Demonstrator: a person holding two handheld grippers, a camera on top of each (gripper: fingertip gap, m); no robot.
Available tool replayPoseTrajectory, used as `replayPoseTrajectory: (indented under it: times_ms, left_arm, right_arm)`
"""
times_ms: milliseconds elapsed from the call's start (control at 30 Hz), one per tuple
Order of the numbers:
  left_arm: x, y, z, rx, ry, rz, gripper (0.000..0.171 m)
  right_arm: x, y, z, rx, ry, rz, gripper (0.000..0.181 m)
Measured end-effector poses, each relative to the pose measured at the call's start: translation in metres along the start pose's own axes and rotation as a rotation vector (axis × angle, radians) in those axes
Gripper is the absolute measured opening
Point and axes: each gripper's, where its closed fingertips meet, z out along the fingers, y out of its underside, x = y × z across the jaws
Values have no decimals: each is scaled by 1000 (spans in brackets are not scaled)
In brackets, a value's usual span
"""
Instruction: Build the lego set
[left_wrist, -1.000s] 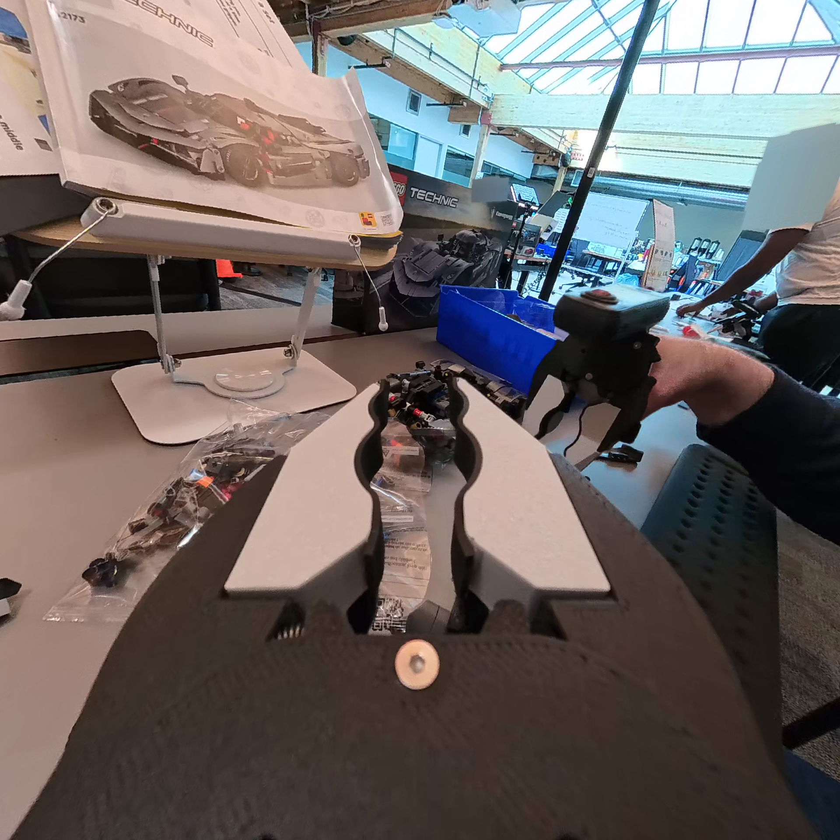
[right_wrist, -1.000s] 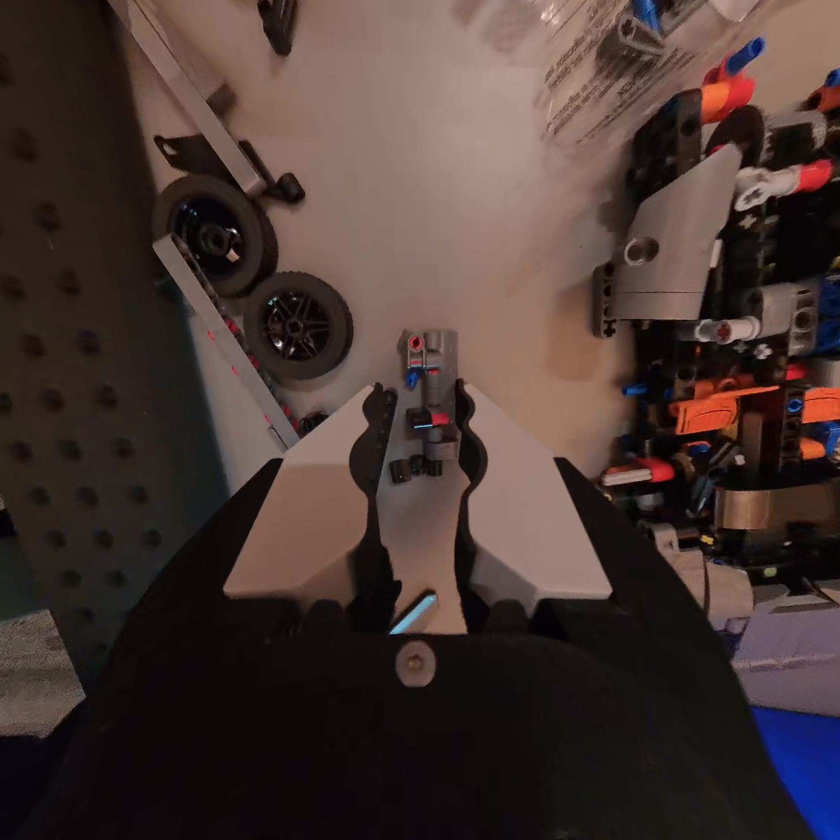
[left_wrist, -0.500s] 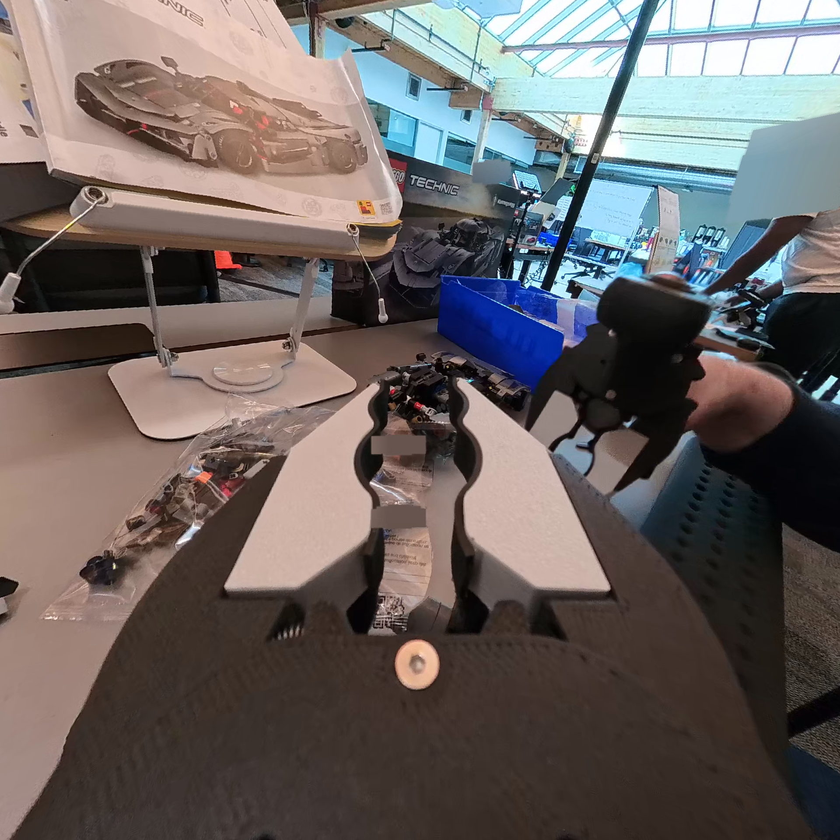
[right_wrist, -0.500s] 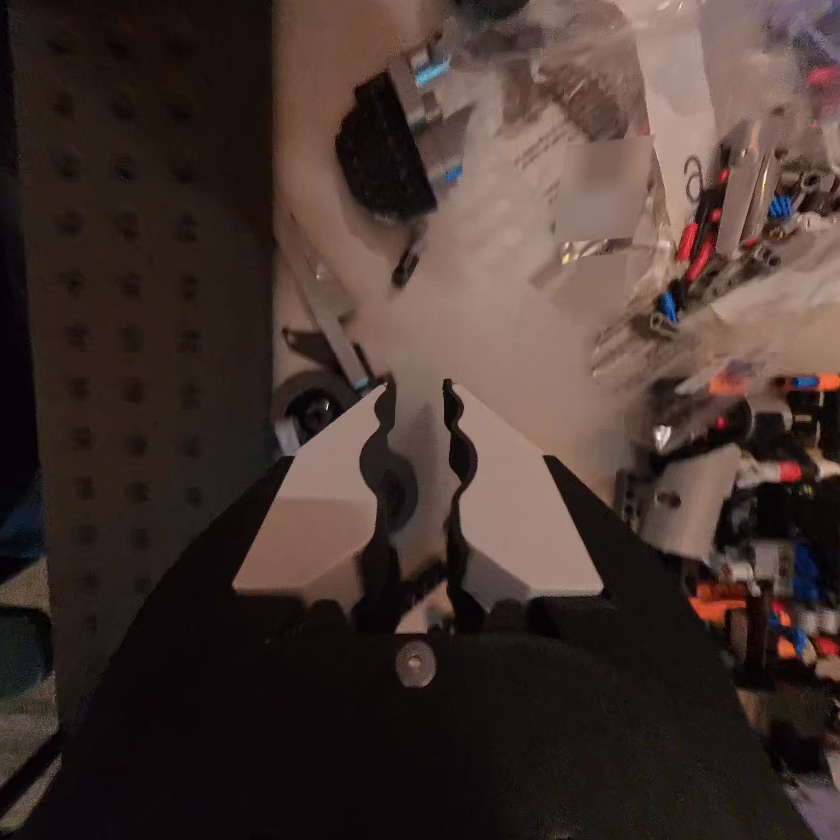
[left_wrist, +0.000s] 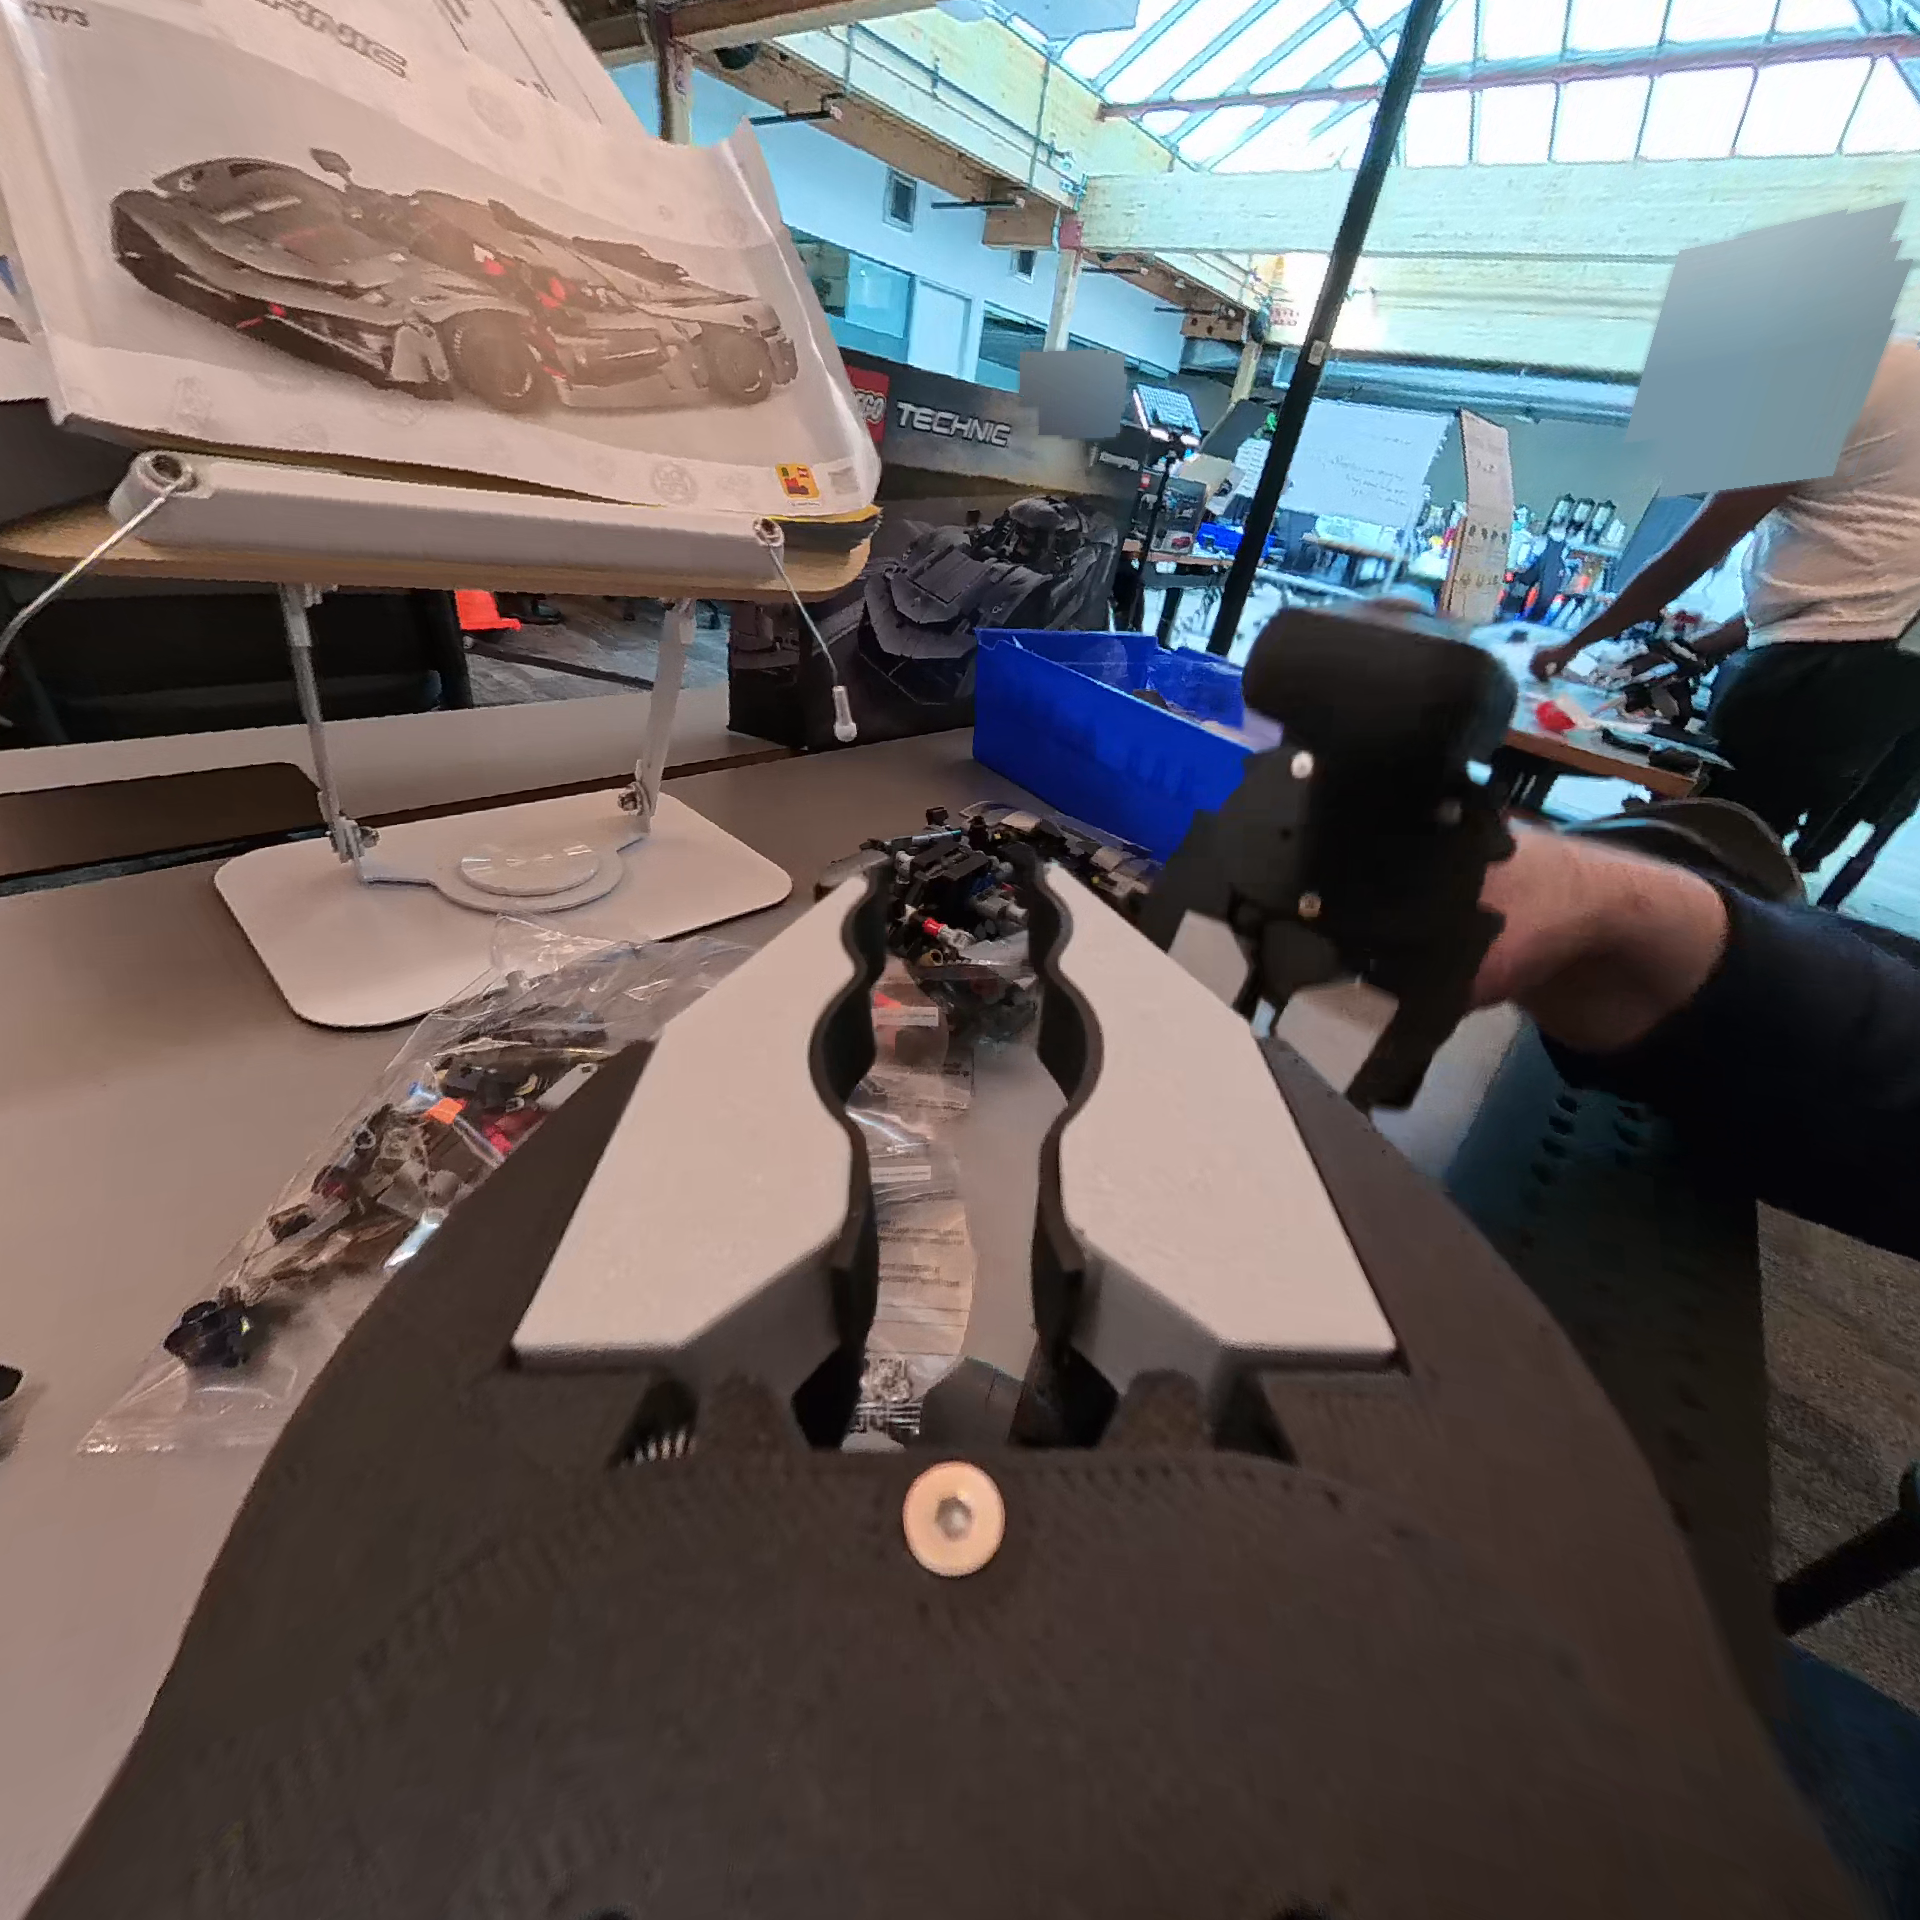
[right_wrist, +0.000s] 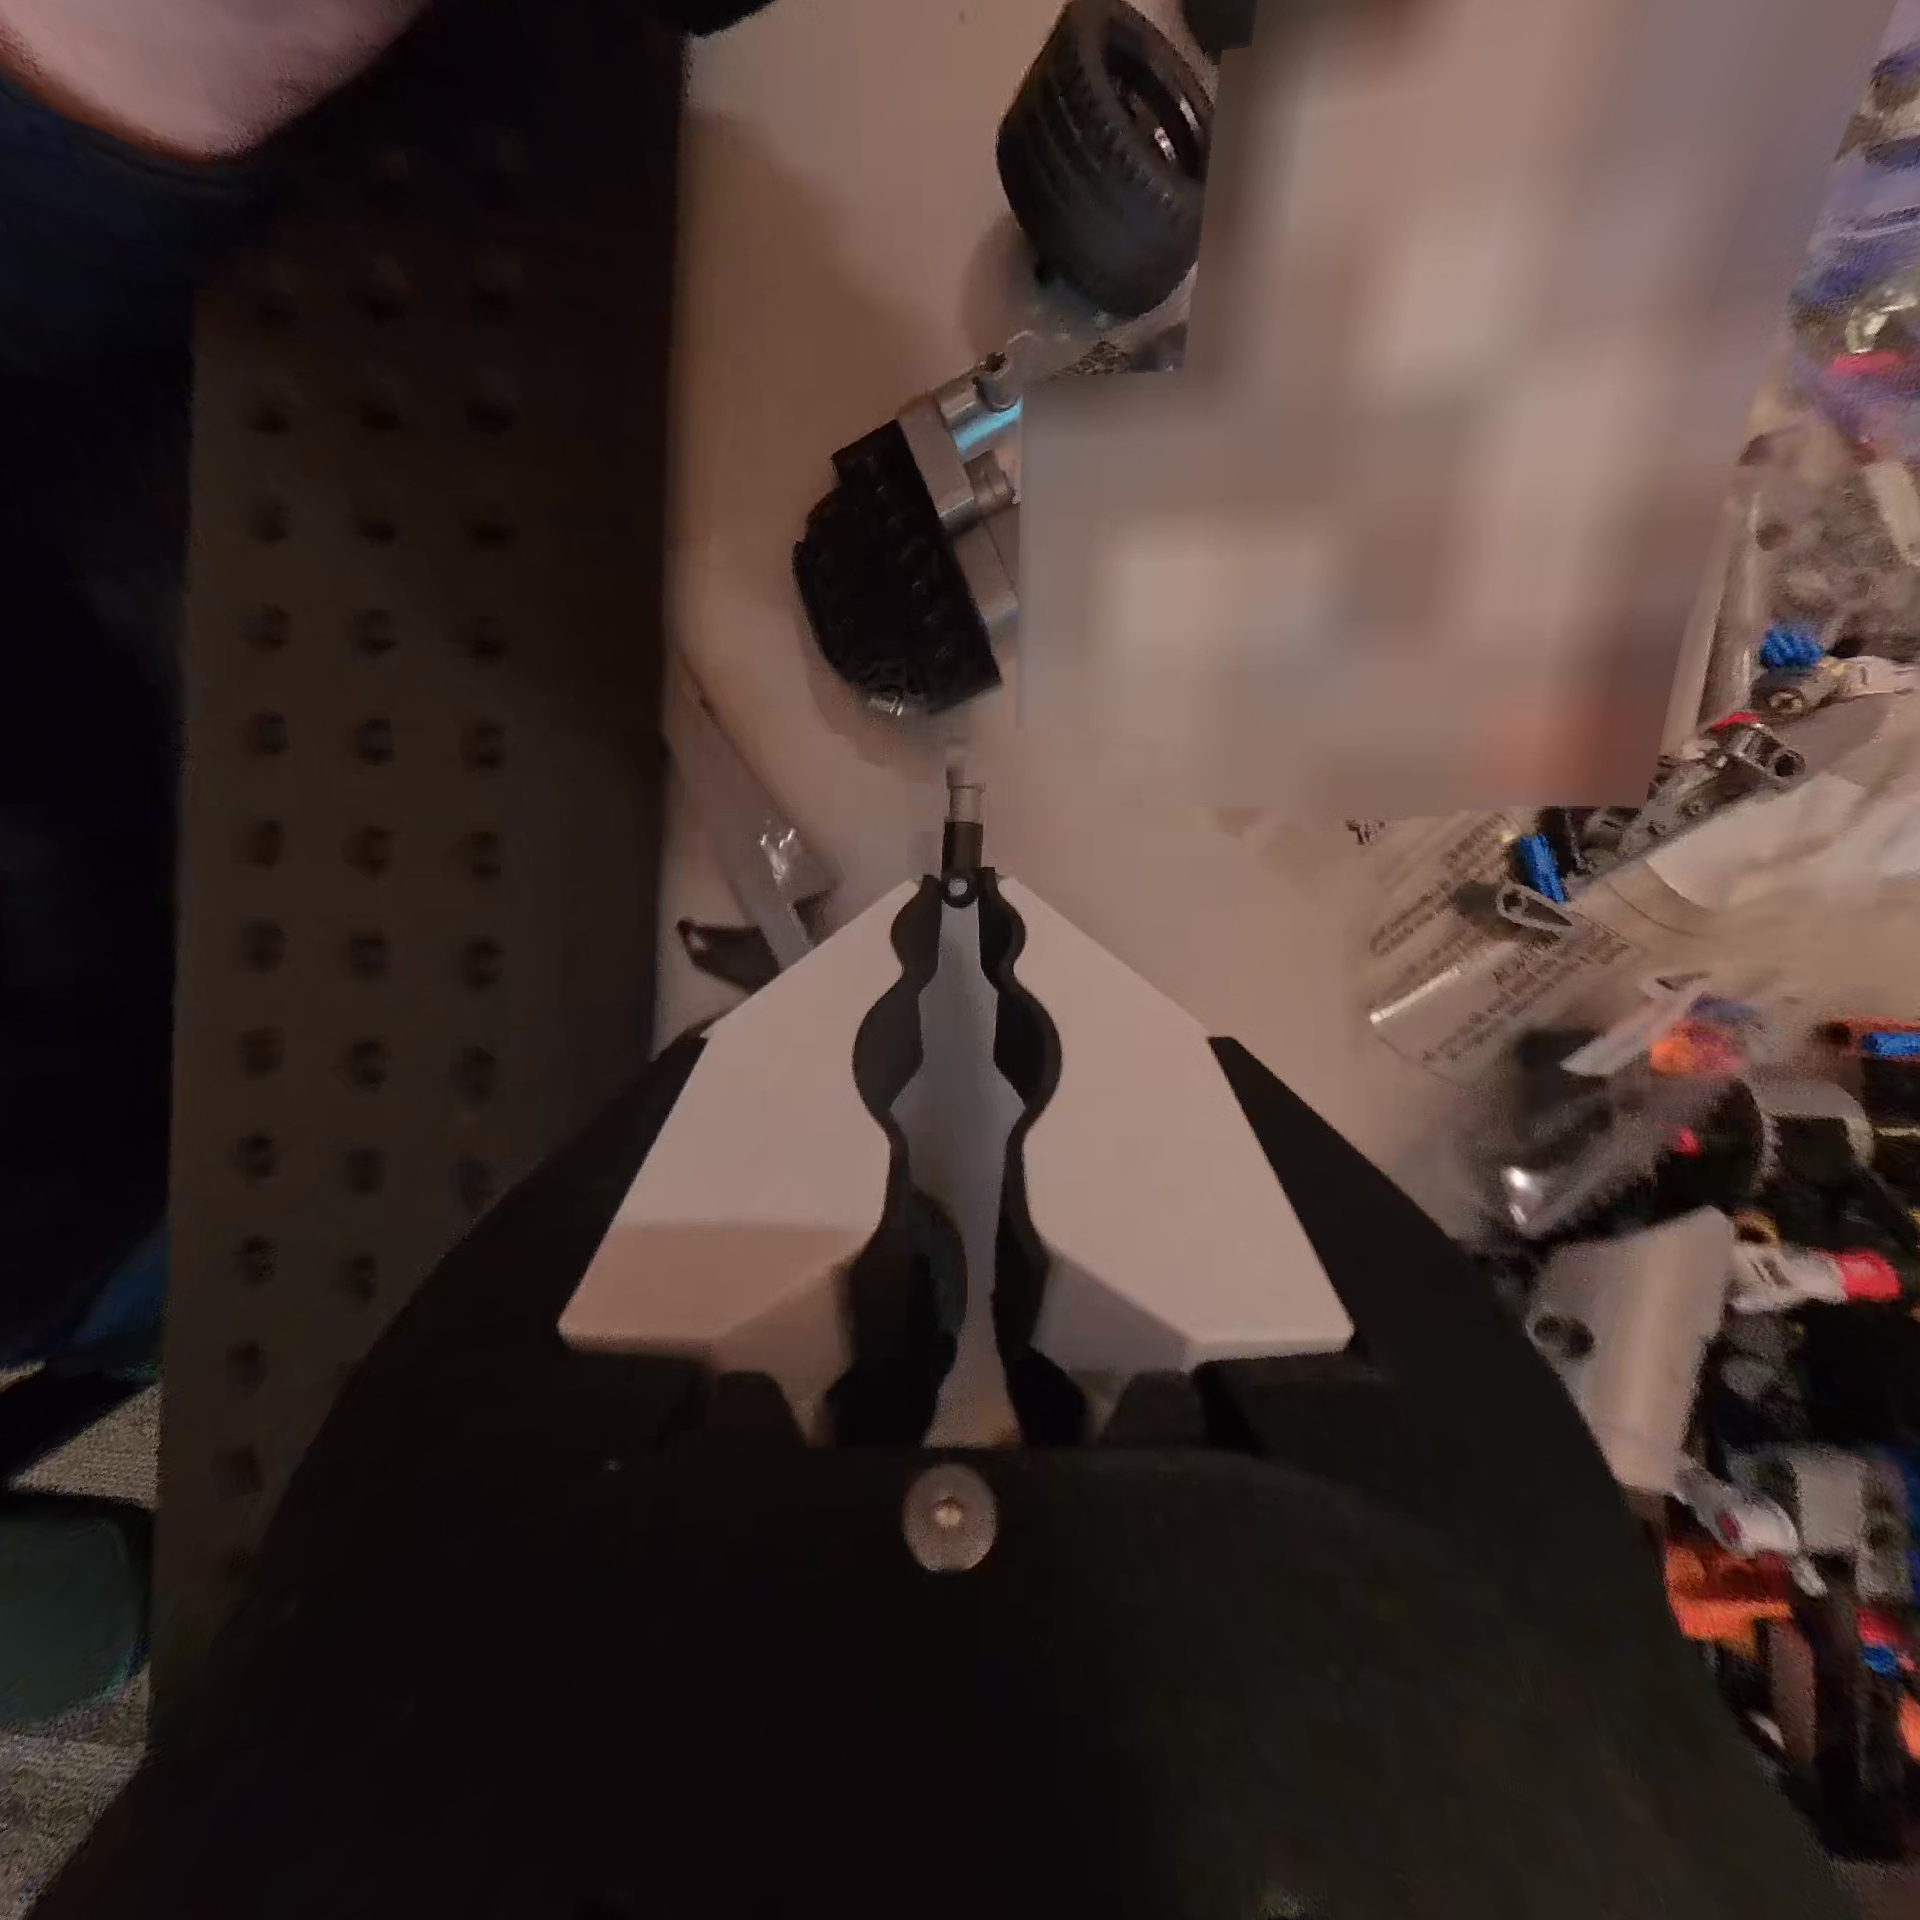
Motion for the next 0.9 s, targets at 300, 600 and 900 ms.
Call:
replayPoseTrajectory:
  times_ms: [300,600,900]
  left_arm:
    - [76,74,27,-391,291,397,29]
    - [83,75,30,-382,277,504,4]
    - [40,17,-7,-130,187,288,3]
  right_arm:
    - [-2,-7,-65,178,87,-202,5]
    - [-8,-11,-65,207,77,-248,5]
    - [3,14,-92,266,69,-129,4]
